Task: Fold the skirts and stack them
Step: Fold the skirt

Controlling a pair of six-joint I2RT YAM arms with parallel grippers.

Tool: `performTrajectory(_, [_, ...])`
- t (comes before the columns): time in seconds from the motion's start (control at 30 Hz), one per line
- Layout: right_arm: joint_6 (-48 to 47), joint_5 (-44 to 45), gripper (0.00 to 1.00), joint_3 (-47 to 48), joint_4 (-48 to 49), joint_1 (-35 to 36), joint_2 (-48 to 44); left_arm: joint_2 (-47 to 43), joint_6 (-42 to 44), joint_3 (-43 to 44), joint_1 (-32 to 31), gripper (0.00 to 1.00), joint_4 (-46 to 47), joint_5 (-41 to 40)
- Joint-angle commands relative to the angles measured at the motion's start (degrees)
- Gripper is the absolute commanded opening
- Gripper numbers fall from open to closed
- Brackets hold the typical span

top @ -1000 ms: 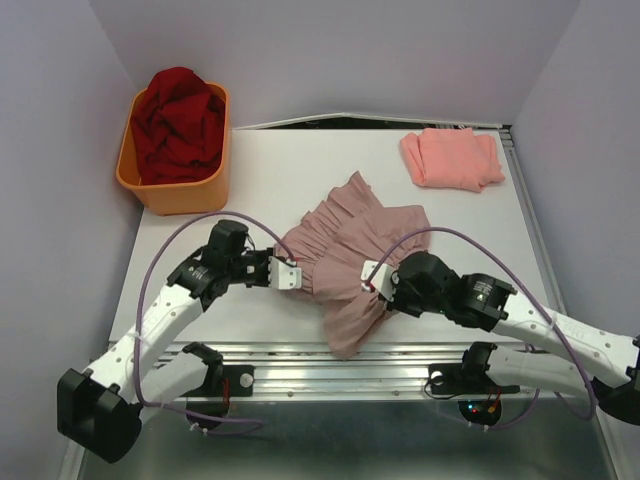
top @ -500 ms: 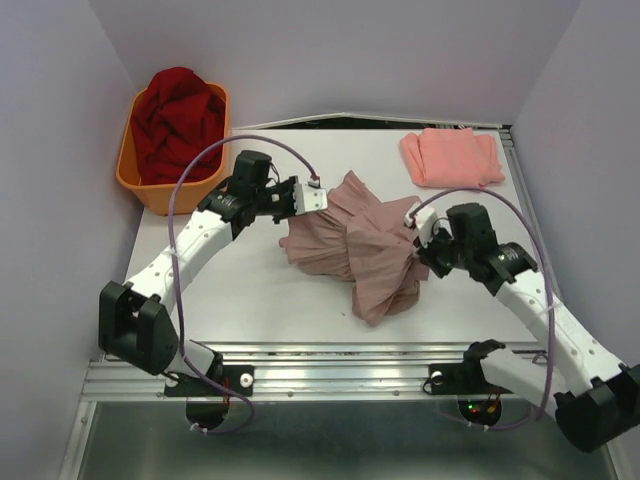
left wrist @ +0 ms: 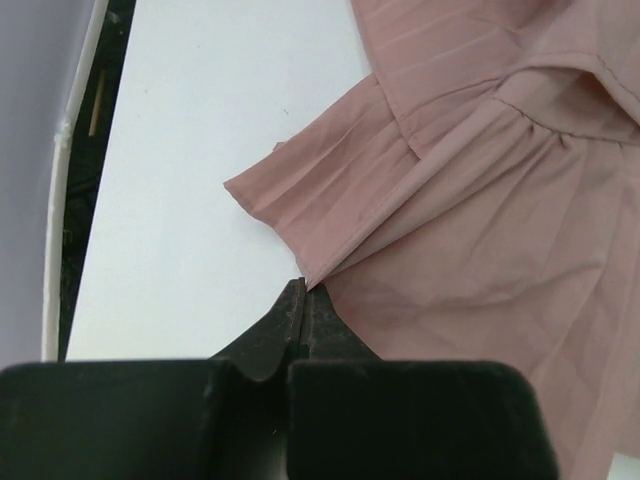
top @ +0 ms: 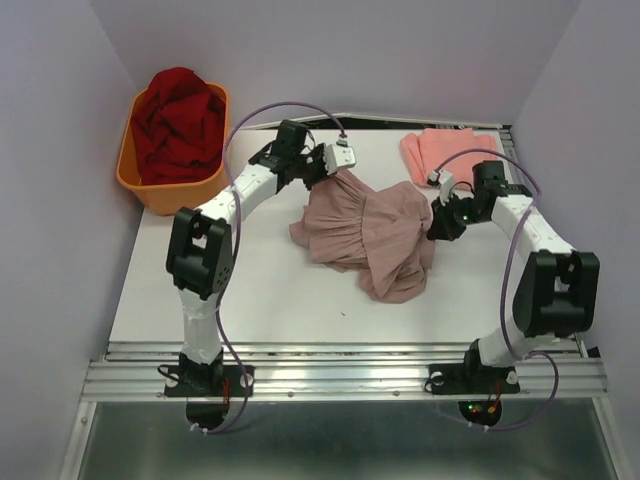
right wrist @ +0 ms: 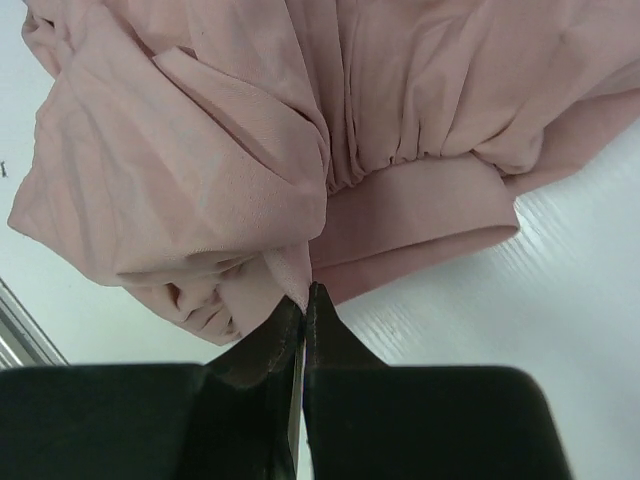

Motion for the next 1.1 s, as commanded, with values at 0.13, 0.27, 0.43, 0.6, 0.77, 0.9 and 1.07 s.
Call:
performTrajectory(0.13, [0.0, -7.9, 0.01, 12.1, -3.1, -2.4, 21.2, 14.9, -7.9, 13.8, 0.7, 0.02, 10.7, -7.4])
performTrajectory(0.27, [2.0, -7.6, 0.01, 15.9, -2.3, -2.4, 26.4, 17.5, -10.0, 15.6, 0.4, 0.23, 12.6, -11.2])
performTrajectory(0.43, [6.7, -5.3, 0.01, 13.2, 1.9, -2.4, 26.6, 11.8, -15.6, 14.7, 0.6, 0.59, 12.2, -18.2])
performTrajectory(0.6, [14.1, -5.6, 0.01, 6.0, 6.2, -2.4, 20.6, -3.1, -23.0, 6.7, 1.2, 0.84, 10.9, -23.0])
performTrajectory(0.77, [27.7, -1.4, 0.01, -6.0, 14.8, 0.2, 9.9, -18.0, -36.1, -10.5, 1.2, 0.84, 6.6, -16.3])
performTrajectory(0.9, [28.0, 3.3, 0.37, -1.6, 10.6, 0.2, 5.7, -28.1, -48.1, -26.3, 0.9, 0.75, 6.4, -11.8])
performTrajectory(1.07, [27.4, 6.5, 0.68, 8.9, 3.0, -0.9, 2.2, -33.9, -53.4, -37.6, -2.1, 0.75, 9.1, -12.1])
